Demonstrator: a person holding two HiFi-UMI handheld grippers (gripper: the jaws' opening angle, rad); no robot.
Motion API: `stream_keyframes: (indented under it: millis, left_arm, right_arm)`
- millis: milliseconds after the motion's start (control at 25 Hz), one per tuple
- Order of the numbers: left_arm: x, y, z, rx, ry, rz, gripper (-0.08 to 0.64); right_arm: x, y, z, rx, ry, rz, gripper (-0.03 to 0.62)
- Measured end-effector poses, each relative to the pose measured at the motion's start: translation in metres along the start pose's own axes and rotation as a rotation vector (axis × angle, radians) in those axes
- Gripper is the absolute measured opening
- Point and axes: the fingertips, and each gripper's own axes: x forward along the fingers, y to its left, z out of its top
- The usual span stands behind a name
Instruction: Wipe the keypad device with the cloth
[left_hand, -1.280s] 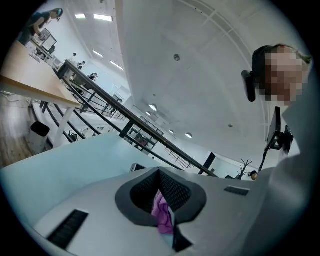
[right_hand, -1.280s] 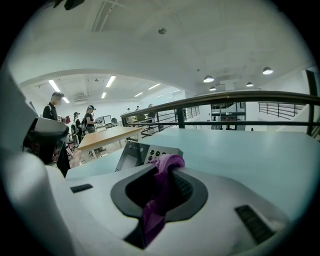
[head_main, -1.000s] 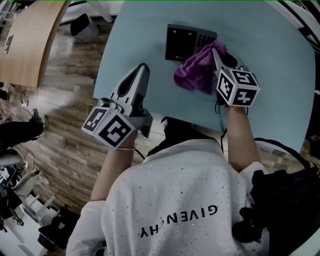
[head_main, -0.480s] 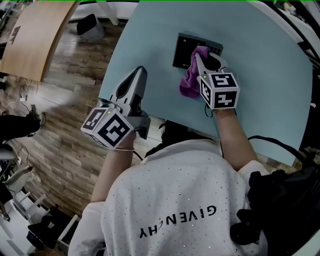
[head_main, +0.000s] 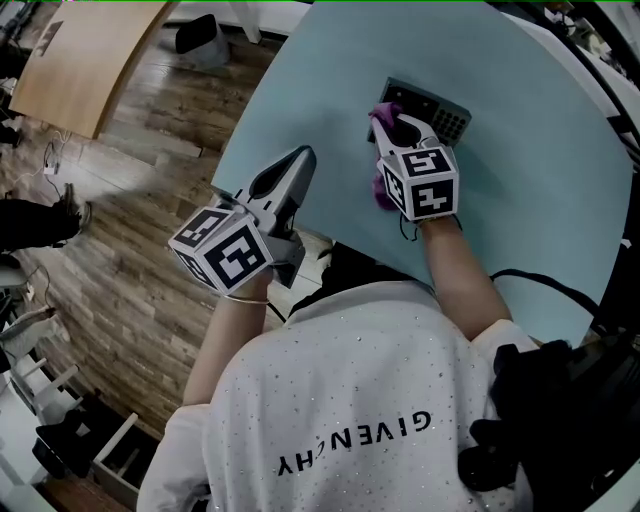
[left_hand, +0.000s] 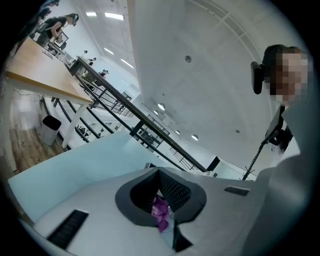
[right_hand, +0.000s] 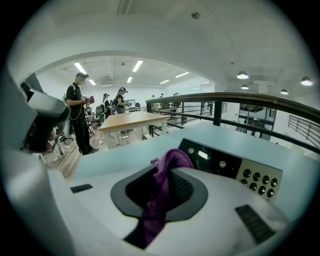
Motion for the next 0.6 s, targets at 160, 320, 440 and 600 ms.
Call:
stream_keyframes:
  millis: [160,320,440,600]
  left_arm:
    - [0.005,0.004,0.004,-0.014,-0.001,-0.004,0.002]
    - [0.019,0.003,0.003,-0.015,0.024,-0.030,0.002]
    - [0.030,-0.003,-0.006,-0.015,0.054,-0.059,0.002]
    - [0.040,-0.012,-0.016,-0.010,0.079,-0.088,0.002]
  right_arm:
    - [0.003,0.002,0.002,-0.038,-0.002,0.019,0.044]
    - [-0.001,-0.005,0.000,-0.047,-0.002,0.012,0.044]
    - [-0.011,-0.015,-0.008,-0.038,-0.003,-0.009,0.044]
    - [-0.025,-0.029,-0.020,-0.033,-0.001,-0.044,0.044]
